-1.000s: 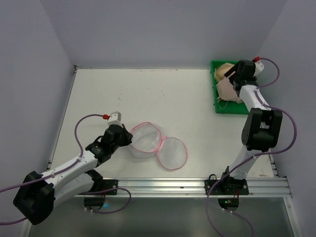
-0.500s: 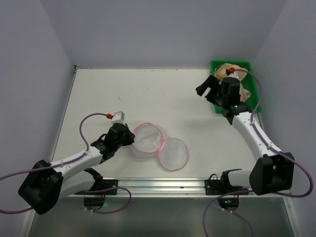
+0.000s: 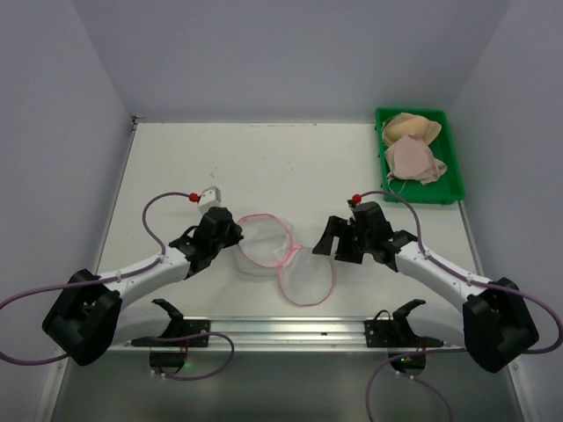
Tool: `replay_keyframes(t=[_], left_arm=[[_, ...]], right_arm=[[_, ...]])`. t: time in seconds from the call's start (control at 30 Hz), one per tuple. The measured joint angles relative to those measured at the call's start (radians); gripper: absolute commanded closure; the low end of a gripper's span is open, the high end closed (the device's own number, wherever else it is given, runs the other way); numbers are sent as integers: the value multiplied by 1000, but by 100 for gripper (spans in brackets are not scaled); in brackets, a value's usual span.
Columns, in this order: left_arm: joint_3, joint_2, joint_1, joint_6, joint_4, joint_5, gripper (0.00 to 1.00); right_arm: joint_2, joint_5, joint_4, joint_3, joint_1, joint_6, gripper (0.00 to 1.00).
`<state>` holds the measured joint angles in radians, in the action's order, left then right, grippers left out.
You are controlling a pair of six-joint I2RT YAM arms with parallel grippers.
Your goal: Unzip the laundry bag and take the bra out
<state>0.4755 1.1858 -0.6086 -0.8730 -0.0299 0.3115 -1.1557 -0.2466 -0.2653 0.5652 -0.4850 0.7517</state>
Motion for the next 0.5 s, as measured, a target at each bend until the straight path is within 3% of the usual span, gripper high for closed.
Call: replay_keyframes(t=[0.23,0.5], left_arm=[[60,1,15,-7,16,54,100],[61,-31,35,-7,112,81,100]], right_arm=[[-66,-103,32,1,-64,18,29],[-334,-183,80,94,-63,15,30]])
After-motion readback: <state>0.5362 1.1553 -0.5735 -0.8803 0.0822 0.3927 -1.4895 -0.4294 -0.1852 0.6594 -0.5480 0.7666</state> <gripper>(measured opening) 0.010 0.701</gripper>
